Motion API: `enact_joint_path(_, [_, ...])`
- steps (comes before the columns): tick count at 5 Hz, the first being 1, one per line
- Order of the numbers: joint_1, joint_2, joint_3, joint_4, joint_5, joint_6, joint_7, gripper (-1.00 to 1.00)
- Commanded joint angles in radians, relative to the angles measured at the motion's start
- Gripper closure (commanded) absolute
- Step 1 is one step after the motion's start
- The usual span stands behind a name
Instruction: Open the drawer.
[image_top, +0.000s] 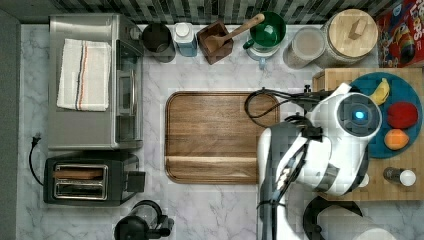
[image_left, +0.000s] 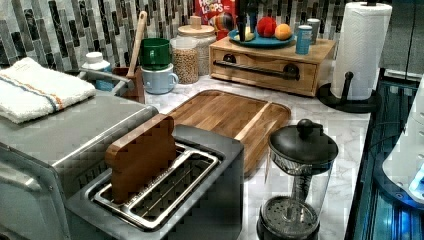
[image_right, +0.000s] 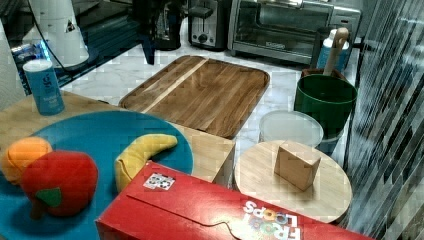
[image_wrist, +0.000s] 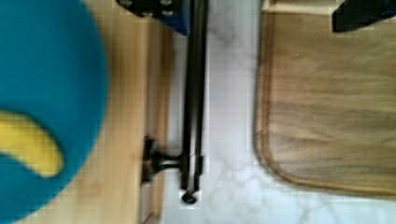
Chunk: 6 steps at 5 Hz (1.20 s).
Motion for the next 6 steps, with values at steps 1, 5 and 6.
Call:
enact_joint_path(1, [0.01, 0.048, 0.012, 0.009, -0.003, 0.106, -0.001, -1.0])
enact_joint_path(5, [-0.004, 0.061, -0.019, -0.179, -0.02, 0.359, -0.012, -1.0])
enact_joint_path(6, [-0.01, 0.077, -0.006, -0.203, -0.038, 0.405, 0.031, -1.0])
